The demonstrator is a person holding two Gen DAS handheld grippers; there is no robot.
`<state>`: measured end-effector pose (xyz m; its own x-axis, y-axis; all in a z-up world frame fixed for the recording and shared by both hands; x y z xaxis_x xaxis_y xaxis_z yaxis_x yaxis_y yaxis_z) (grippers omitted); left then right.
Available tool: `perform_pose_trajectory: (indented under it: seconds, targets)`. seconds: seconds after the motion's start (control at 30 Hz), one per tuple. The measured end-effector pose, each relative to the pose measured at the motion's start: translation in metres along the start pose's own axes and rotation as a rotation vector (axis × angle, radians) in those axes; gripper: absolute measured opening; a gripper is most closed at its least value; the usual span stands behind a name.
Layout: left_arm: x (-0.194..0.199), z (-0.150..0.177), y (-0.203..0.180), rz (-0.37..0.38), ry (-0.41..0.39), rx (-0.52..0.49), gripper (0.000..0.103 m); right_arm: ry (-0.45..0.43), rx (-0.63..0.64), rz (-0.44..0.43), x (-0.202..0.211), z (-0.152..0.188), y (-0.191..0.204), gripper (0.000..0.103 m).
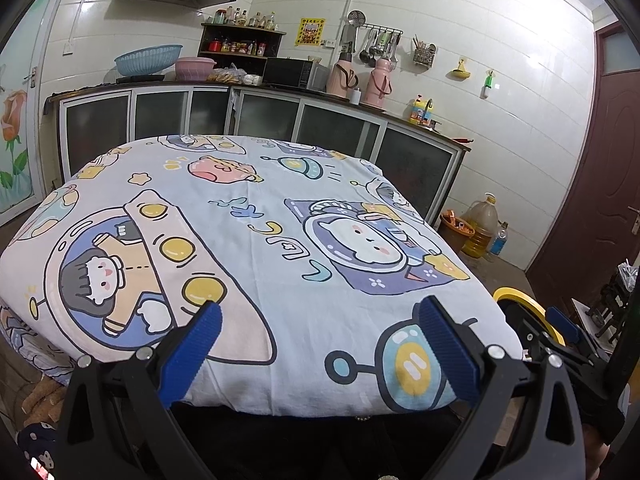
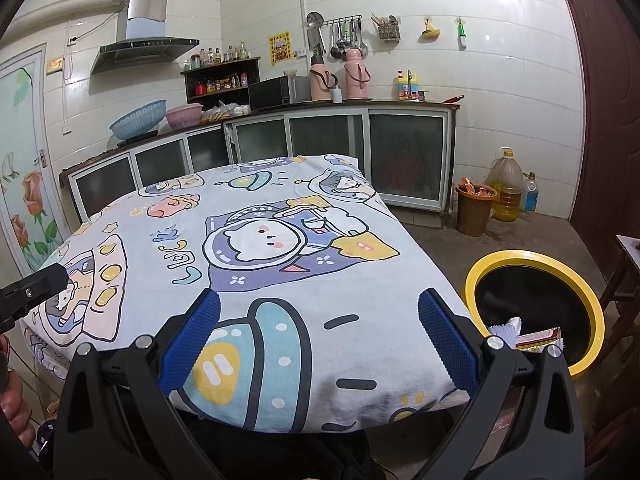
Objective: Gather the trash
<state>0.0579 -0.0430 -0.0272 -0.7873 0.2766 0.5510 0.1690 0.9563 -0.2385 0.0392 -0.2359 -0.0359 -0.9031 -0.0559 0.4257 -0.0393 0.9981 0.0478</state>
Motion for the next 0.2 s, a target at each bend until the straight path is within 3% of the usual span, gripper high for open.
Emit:
perform_pose_trajectory:
  seconds: [0.2]
  targets:
    - [-0.0013, 0.0006, 0.0001, 0.001, 0.006, -0.001, 0.095, 0.002, -0.002, 0.001, -0.0019, 0.0007, -0.0001, 0.095]
Point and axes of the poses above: each gripper's, at about its wrist camera, not at the fingertips, and x roughly against the way its jaws point, y to its left, z to its underside, the point moved 4 cm from there along -x, roughly the way its jaws point, and after that the axes turned 3 degrees about y, right-handed, at the moved point
